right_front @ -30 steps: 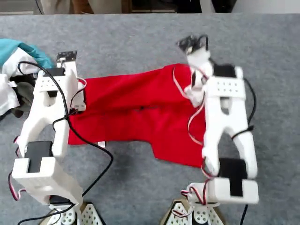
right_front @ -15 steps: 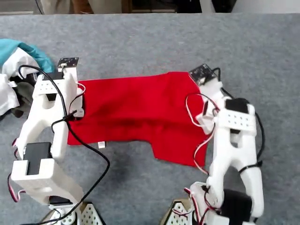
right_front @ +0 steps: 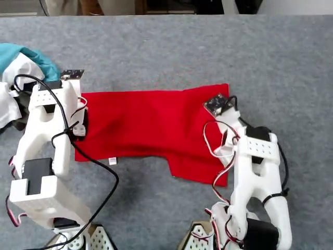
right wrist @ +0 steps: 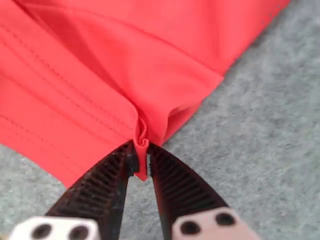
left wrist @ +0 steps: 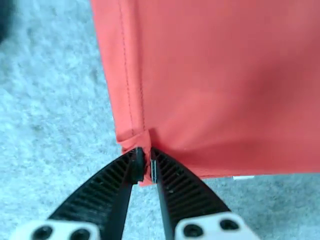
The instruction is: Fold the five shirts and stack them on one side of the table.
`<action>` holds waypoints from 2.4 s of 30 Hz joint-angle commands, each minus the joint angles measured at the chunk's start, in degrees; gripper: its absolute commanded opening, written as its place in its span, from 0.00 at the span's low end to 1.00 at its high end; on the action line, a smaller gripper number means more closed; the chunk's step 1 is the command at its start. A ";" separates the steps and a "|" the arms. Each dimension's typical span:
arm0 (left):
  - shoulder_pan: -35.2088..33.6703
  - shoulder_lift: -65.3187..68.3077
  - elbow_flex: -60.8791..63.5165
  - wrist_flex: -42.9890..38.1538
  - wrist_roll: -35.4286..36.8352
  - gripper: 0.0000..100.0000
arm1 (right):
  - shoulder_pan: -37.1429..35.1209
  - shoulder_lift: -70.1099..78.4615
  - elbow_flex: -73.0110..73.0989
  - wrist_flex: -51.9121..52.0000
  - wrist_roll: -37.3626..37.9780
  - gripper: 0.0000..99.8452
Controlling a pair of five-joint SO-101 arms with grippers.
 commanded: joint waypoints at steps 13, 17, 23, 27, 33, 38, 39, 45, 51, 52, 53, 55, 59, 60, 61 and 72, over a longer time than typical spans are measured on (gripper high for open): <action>2.90 -14.73 12.48 -5.54 -0.26 0.02 | 1.10 -1.89 0.22 -0.88 0.88 0.00; 2.64 -14.90 16.62 -10.20 0.35 0.02 | 1.36 -1.89 0.31 -0.79 0.97 0.00; 2.55 -14.81 18.11 -10.81 0.35 0.02 | 1.10 -1.89 2.07 0.35 1.49 0.00; 2.55 -14.81 19.34 -10.81 0.26 0.02 | 1.45 -1.98 2.42 0.35 1.32 0.00; -1.93 -14.81 20.40 -15.65 0.53 0.02 | 1.45 -1.98 2.86 0.44 1.23 0.00; -1.14 -14.81 20.48 -15.56 0.18 0.02 | 1.36 -1.98 3.21 0.35 1.23 0.00; -0.62 -14.81 20.48 -15.47 -0.35 0.02 | 1.36 -1.98 3.03 0.26 1.23 0.00; 3.87 -14.81 20.22 -11.69 -2.20 0.15 | 1.10 -1.98 2.68 0.88 1.67 0.07; 0.53 -14.90 15.82 -7.21 -2.55 0.17 | 0.92 -6.90 -1.19 10.11 6.77 0.29; -0.62 -15.16 14.68 -6.33 -2.55 0.16 | 1.36 -8.92 -1.98 11.34 7.03 0.30; -1.58 -15.43 13.45 -5.01 -2.55 0.15 | 1.45 -11.03 -2.68 12.13 6.86 0.30; -2.81 -15.52 10.37 -1.85 -2.55 0.09 | 1.80 -15.16 -4.09 13.71 6.77 0.27; -3.78 -14.99 2.55 2.90 -1.93 0.02 | 1.80 -19.12 -9.01 12.57 1.23 0.00; -3.78 -14.90 0.35 2.11 -0.18 0.02 | 1.19 -18.42 -10.68 10.99 -0.53 0.03; -3.52 -14.81 -1.58 0.70 3.08 0.02 | 0.04 -17.27 -12.18 8.97 -2.55 0.08; 4.57 4.53 -11.87 -16.97 16.35 0.02 | -11.74 20.97 -40.13 -2.46 -12.48 0.01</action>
